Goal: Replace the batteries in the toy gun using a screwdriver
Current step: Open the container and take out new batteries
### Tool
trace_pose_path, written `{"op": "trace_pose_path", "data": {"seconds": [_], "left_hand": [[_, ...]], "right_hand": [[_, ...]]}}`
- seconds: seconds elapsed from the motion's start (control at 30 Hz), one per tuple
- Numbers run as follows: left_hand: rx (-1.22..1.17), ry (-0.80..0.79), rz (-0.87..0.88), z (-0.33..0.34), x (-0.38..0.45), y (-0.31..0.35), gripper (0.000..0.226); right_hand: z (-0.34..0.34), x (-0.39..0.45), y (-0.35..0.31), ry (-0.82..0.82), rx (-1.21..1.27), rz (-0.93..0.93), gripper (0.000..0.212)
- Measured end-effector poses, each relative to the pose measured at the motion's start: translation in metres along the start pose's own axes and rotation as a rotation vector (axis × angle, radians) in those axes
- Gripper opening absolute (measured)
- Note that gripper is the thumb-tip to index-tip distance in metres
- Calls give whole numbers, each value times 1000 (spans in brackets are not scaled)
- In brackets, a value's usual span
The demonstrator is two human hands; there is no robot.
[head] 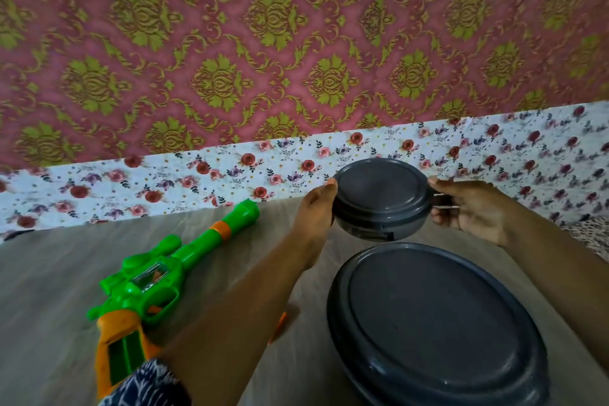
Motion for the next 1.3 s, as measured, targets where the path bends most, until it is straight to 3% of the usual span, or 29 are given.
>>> {"op": "trace_pose_path", "data": {"seconds": [0.1,0.23,0.5,0.57,0.63,0.73,0.8,0.97,1.07,1.13,1.23,1.3], "left_hand": [[-24,-22,-26,6,14,-12,26],[-60,-20,-85,13,26,-23,27],[14,25,-188,20,28,-36,19],[94,23,-211,20,18,-33,47],[143,25,-248,17,4,-31,58],[167,89,-121,11,-35,-17,25],[170,109,-55,11,-69,-11,22],[277,109,-23,24,-151,-15,42],[309,79,-15,29,-179,-30,51],[336,34,30,34,-193,-37,50],[510,12,150,42,-211,-41,56],[662,15,181,45,-218,-44,80]], "right_hand": [[-13,4,18,44,2,0,11],[-19,5,44,150,17,-43,25],[-16,3,58,270,88,-54,29],[-16,1,62,257,142,-39,25],[-19,-5,61,285,66,-18,20],[-30,-13,44,463,-186,-78,16],[-26,-24,18,492,-267,-163,10],[34,-75,-35,244,-474,-393,15],[77,-111,-29,-41,-715,-323,12],[90,-132,-15,-145,-887,-235,23],[94,-155,4,-154,-1032,-121,43],[97,-164,20,-88,-1131,-77,42]]}}
Point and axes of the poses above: each hand's wrist, its own x-axis towards the middle knuckle, its own z-axis out of the palm, y = z × x, the point moved 3 cm from there along x, towards the middle knuckle, and after that the axes turned 13 degrees about -y, right-handed, at the moved point
